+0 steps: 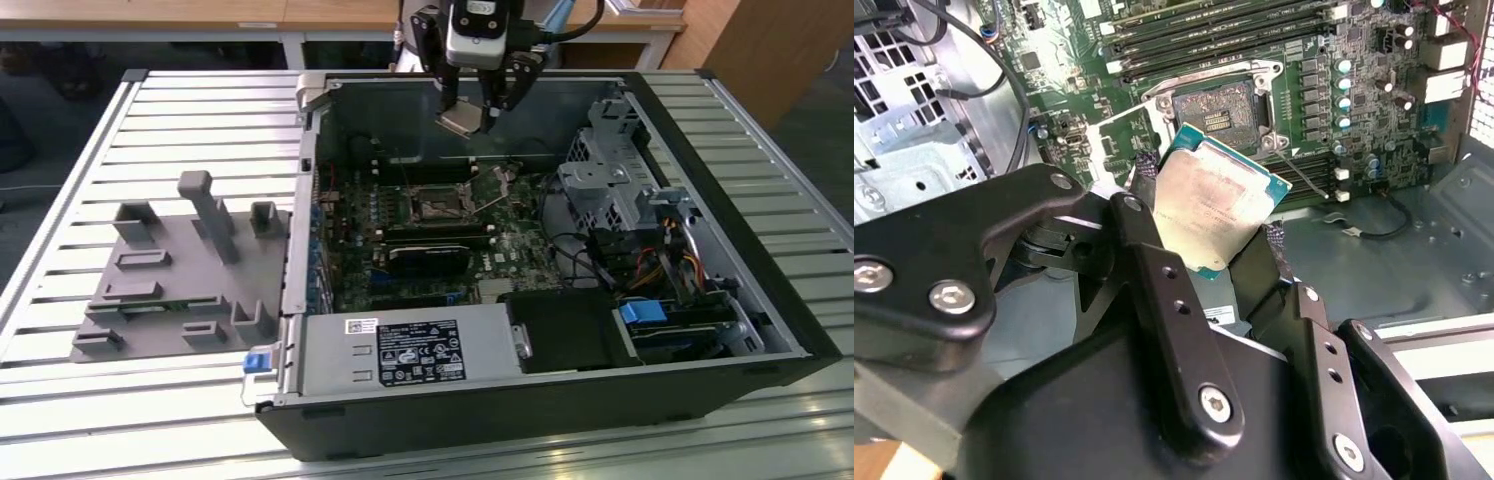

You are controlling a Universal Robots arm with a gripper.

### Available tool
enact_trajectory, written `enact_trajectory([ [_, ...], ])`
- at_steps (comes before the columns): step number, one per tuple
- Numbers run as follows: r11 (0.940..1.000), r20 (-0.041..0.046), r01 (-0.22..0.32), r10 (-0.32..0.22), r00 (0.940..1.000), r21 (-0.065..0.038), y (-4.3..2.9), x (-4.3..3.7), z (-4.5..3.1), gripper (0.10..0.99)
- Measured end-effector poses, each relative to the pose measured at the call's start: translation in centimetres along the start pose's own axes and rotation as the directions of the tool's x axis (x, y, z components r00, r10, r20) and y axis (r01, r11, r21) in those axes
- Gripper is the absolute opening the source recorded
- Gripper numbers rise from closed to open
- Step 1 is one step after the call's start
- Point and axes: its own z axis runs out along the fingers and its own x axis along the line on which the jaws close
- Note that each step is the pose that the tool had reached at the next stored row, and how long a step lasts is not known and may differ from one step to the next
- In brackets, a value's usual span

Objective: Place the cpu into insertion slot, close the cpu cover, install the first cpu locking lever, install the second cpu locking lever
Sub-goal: 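Place the cpu into insertion slot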

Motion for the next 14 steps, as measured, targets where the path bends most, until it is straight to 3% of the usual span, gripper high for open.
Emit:
enact_trajectory([
  [14, 0.9977, 0.0074, -0.067, 0.067, 0.9977, 0.001, 0.00, 0.01, 0.08, 0.541],
])
